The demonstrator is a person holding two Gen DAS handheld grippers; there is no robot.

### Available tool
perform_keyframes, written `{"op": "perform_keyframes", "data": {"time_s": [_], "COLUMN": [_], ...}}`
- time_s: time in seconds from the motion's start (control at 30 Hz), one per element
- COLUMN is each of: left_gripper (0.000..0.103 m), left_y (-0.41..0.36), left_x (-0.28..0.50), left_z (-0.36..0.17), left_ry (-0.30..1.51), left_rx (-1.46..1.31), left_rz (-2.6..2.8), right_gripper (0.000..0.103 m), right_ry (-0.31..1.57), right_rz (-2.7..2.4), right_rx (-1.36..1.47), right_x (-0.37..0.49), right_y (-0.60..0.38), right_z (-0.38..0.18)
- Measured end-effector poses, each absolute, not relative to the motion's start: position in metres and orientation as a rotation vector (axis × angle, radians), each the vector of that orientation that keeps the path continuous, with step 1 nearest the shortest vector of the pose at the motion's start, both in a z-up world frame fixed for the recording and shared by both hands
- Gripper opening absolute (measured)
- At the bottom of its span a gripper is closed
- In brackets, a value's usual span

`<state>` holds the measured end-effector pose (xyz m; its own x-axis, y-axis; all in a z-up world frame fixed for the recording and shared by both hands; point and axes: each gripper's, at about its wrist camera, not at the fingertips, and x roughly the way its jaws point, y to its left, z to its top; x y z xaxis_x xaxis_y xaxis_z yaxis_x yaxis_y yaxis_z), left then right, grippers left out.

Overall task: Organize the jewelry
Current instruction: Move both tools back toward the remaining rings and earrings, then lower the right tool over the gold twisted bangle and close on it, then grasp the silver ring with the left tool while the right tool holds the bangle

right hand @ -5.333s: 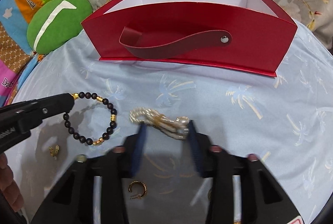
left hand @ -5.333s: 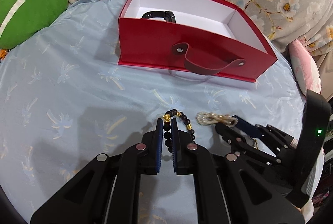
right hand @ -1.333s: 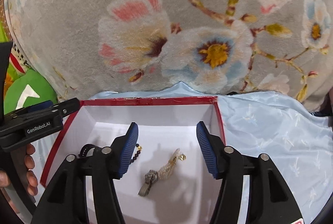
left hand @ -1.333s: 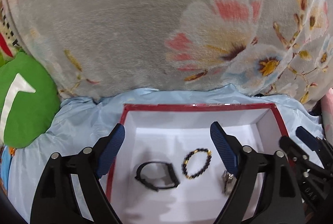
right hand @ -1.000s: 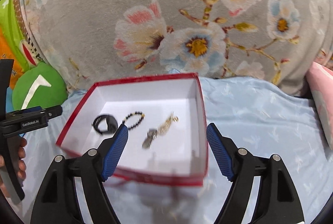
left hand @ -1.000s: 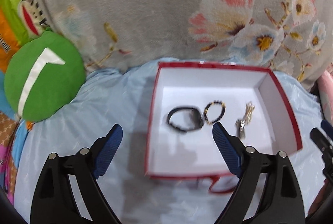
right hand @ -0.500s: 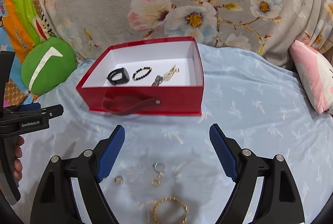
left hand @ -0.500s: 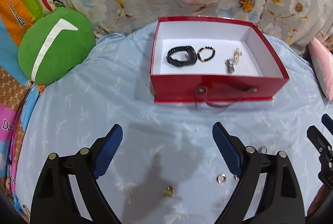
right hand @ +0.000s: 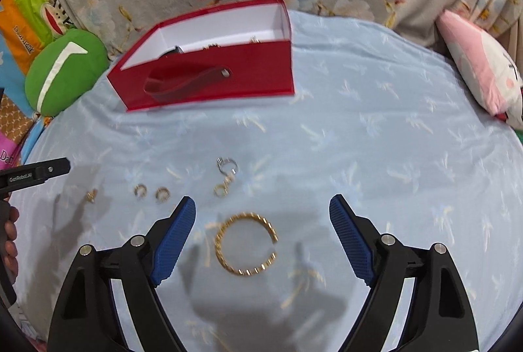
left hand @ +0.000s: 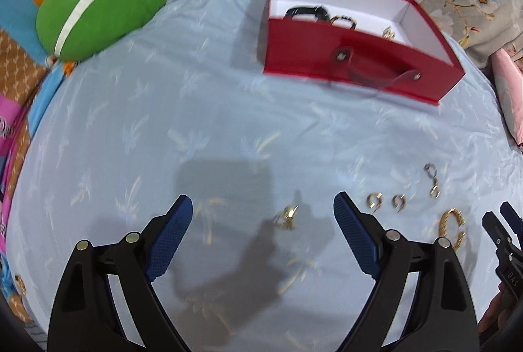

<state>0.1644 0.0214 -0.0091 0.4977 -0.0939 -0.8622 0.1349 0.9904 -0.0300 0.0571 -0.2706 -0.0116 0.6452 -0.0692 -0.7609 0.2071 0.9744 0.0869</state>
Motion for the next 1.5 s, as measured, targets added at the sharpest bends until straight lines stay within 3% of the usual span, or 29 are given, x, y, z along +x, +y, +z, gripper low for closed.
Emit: {"op": "perform_keyframes", "data": {"time_s": [0.37,1.03,1.13,1.2,1.23,1.5], "left_gripper": [0.086,0.086,0.086,0.086,0.086,0.086], "left_y": [0.034,0.057,0.059,0.061,0.062,0.068], "left_x": [0.143,0.146,0.146,0.146,0.146,0.145], "left_z": [-0.049,-0.052,-0.051,-0.051,-0.050,-0.050], "left_ry": [1.144,1.158,1.160,1.157,1.156,1.167], "left_rx": [0.037,-0.025,-0.031,-0.029,-0.030,-0.069], "left_rz": [-0.152,-0.127,-0.130,-0.129,-0.128,-0.131], "right_gripper": [0.082,0.082,0.074,0.058,0.055,0.054], "right_ry": [0.933,0.983,0.978,0.976,0.975,0.971], "right_rz": [-0.161,-0.111,-0.120,-0.126,-0.128,-0.118], "right_rx": [0.196,0.176,0.146,0.115,0.101,0.129], "right_x": [0.047,0.072,0.075,0.076,0.076,0.077], "right_y": [-0.269,-0.248,-0.245,-0.242,-0.241,-0.245], "right_z": [-0.045,-0.067,-0.067,-0.067,-0.066,-0.066]}}
